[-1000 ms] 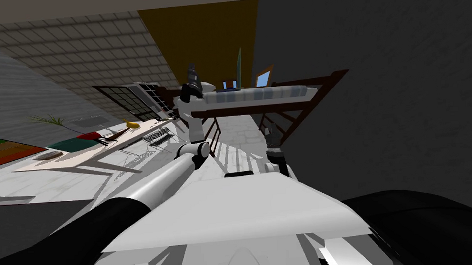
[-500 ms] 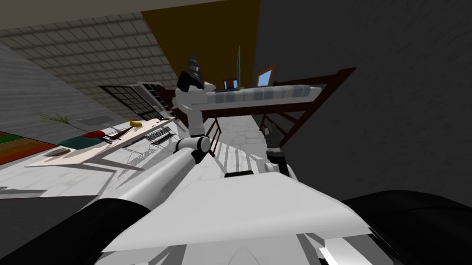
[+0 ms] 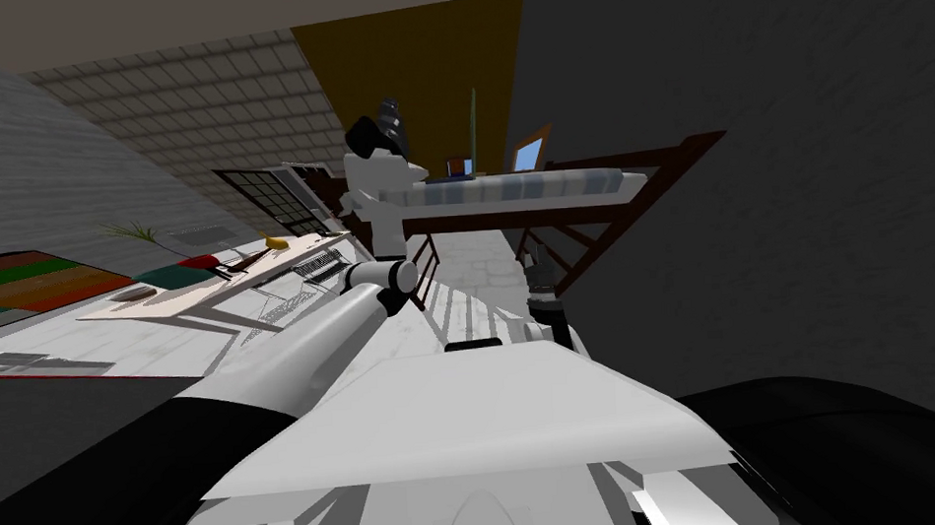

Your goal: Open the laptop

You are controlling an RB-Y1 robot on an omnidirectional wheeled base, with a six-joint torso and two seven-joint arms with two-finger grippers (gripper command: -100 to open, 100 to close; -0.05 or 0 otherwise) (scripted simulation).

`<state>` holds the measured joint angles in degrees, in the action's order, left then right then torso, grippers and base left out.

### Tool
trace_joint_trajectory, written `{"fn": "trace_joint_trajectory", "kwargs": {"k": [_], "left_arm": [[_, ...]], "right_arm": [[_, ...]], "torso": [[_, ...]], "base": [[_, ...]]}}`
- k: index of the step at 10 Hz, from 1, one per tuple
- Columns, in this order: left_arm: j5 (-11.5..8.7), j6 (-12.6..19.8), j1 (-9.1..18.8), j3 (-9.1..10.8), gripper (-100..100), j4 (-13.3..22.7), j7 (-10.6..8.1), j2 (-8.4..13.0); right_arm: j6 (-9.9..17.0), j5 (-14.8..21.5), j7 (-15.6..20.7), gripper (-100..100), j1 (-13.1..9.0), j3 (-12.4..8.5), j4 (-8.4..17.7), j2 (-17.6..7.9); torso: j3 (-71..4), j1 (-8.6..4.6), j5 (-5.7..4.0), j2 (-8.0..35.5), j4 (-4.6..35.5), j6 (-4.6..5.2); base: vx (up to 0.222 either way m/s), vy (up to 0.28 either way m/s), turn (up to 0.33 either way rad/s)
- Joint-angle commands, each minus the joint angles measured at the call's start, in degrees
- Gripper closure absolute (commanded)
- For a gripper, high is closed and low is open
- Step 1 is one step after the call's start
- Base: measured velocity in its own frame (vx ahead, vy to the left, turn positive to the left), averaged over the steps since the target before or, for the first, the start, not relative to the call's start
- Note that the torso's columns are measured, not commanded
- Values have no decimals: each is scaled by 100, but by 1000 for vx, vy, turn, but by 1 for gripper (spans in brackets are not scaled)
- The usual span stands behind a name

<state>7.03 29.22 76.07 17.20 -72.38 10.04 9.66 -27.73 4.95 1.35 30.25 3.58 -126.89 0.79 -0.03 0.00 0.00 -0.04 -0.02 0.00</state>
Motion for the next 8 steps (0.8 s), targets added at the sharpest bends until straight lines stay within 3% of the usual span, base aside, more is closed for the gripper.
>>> {"fn": "trace_joint_trajectory", "kwargs": {"k": [1,3,4,5,6,8], "left_arm": [[19,323,441,27,-100,361,57,4],[19,323,732,27,-100,540,57,4],[23,601,957,34,-100,808,112,-1],[23,601,1153,34,-100,900,112,-1],[25,845,1347,37,-100,1135,167,-4],[25,873,1590,37,-100,1256,167,-4]], "right_arm": [[0,0,0,0,0,0,0,0],[0,0,0,0,0,0,0,0],[0,0,0,0,0,0,0,0],[0,0,0,0,0,0,0,0],[0,0,0,0,0,0,0,0],[0,0,0,0,0,0,0,0]], "torso": [[4,6,0,7,2,1],[0,-10,-4,0,0,2],[3,3,-1,5,2,1],[2,5,2,1,2,-3],[0,0,0,-1,0,0],[-3,-8,-3,-3,-2,1]], "base": [[42,-58,97],[40,-54,20],[51,-44,75],[59,-60,52],[91,-86,72],[50,-57,24]]}}
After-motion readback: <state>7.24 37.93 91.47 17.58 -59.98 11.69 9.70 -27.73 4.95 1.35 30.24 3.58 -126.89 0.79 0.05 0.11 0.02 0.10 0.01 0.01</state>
